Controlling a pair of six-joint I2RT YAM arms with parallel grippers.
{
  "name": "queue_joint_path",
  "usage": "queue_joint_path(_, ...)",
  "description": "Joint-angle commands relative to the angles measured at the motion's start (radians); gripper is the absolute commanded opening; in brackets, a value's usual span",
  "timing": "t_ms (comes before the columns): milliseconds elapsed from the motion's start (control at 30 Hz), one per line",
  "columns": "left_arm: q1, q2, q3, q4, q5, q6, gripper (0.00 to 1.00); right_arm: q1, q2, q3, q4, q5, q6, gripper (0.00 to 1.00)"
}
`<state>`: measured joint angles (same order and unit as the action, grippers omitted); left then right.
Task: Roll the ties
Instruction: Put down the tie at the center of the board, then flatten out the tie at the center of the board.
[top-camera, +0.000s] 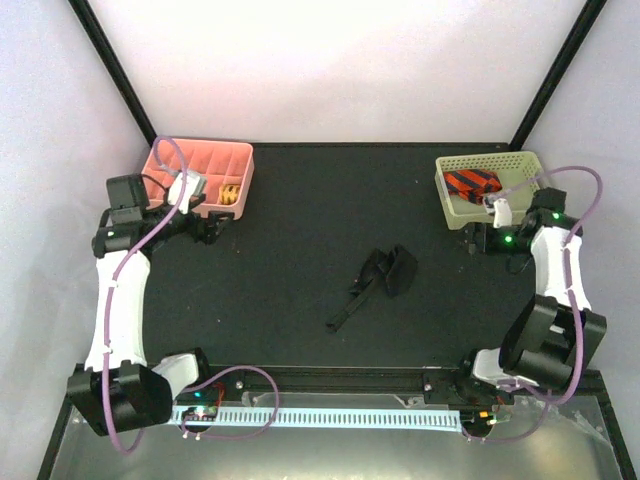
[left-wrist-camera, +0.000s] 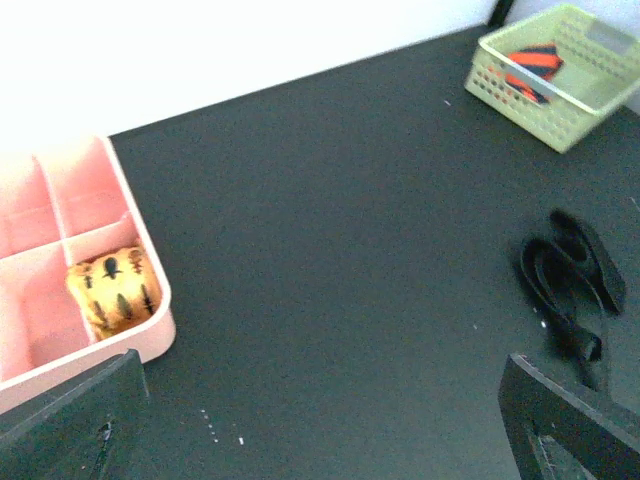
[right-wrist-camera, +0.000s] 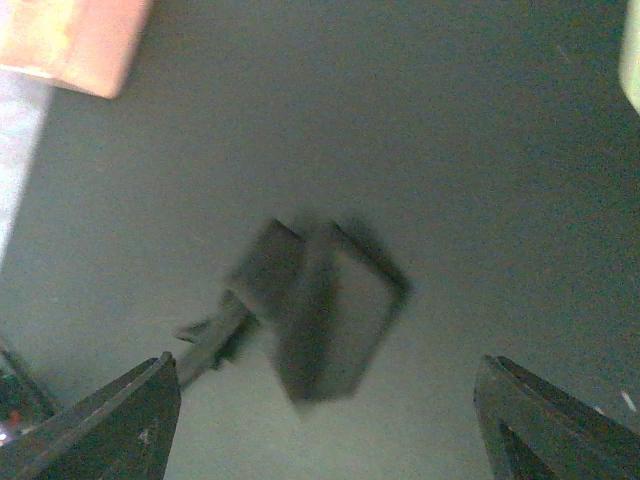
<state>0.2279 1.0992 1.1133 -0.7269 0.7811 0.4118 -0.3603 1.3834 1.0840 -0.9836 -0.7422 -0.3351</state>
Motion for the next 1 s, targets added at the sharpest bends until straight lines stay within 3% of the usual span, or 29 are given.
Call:
queue_joint_path(0,-0.08,0.039,0.028,-0.052,0.041,0.099,0.99,-0.032,-0.08,0.034,0.044,0.065,-0.115,0.84)
queue_joint_path(100,-0.166,0.064,0.0,-0.047,0.013,0.117,0.99,-0.01,-0.103,0.02,0.023,0.016,-0.196,0.84)
queue_joint_path(233,-0.276,0.095,-0.043,-0.01,-0.021,0.113,0.99,0.117,-0.152,-0.066,0.069,0.08,-0.26,0.8)
queue_joint_path(367,-0.307,0.136,-0.046,0.001,0.005,0.085,0.99,0.354,-0.247,-0.213,0.189,0.233,-0.293,0.78)
queue_joint_path(500,-0.307,0.162,-0.032,-0.025,0.004,0.075,0.99,0.579,-0.294,-0.293,0.283,0.286,-0.298,0.78)
queue_joint_path(667,-0.308,0.166,-0.029,-0.061,-0.018,0.088,0.99,0.797,-0.141,-0.306,0.347,0.473,-0.272,0.71)
queue_joint_path(967,-0.344,0.146,-0.087,-0.051,-0.037,0.13,0.99,0.835,0.031,-0.35,0.538,0.695,-0.211,0.73)
